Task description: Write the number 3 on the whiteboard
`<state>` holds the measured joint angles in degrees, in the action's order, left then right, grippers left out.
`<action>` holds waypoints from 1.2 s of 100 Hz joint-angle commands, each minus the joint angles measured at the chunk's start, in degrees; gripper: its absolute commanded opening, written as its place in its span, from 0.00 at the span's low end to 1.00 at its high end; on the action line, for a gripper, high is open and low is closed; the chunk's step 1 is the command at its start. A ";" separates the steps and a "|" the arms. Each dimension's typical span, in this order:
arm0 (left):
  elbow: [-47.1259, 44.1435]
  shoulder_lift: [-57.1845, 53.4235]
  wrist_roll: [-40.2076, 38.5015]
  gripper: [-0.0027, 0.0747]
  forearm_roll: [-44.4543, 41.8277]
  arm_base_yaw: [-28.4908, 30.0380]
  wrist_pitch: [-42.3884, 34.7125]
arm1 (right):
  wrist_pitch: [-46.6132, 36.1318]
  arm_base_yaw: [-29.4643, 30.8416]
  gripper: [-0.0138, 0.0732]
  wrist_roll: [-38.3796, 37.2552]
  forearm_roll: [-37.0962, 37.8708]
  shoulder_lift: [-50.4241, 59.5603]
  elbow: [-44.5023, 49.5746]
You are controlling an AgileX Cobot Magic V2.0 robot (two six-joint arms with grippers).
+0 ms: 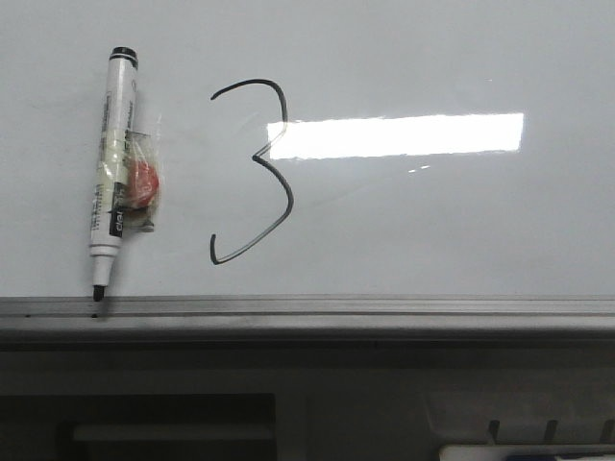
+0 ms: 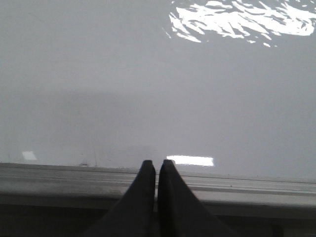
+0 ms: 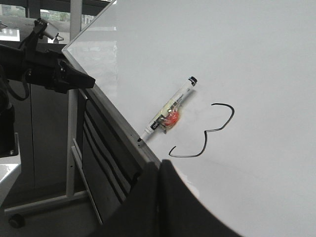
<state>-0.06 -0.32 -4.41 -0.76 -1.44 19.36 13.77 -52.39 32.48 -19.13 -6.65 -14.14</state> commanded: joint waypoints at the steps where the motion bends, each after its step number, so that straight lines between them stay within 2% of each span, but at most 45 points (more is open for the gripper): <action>1: -0.63 -1.31 -0.62 0.01 -0.08 0.13 -2.49 | -4.61 0.30 0.09 -0.01 -0.29 -0.44 -1.61; 30: -0.63 -1.31 -0.62 0.01 -0.08 0.13 -2.49 | -7.57 1.26 0.09 -0.58 0.41 -0.44 -1.54; 44: -0.63 -1.31 -0.62 0.01 -0.08 0.13 -2.49 | -8.78 6.66 0.09 -12.18 8.91 -0.44 -1.54; 57: -0.63 -1.31 -0.62 0.01 -0.08 0.13 -2.49 | -8.52 15.18 0.09 -22.97 17.24 -0.44 -1.11; 69: -0.63 -1.31 -0.62 0.01 -0.08 0.13 -2.49 | -8.07 24.39 0.09 -29.02 21.30 -0.44 -1.11; 80: -0.63 -1.31 -0.62 0.01 -0.08 0.13 -2.49 | -8.07 32.72 0.09 -29.15 25.77 -0.44 -1.02; 101: -0.63 -1.31 -0.62 0.01 -0.08 0.13 -2.49 | -7.59 46.47 0.09 -29.15 25.78 -0.36 -0.43; 120: -0.63 -1.31 -0.62 0.01 -0.08 0.13 -2.49 | -7.48 59.51 0.09 -29.15 25.68 4.36 6.37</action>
<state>-0.06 -0.32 -4.41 -0.76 -1.44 19.41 9.91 2.80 3.30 5.90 -3.88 -9.19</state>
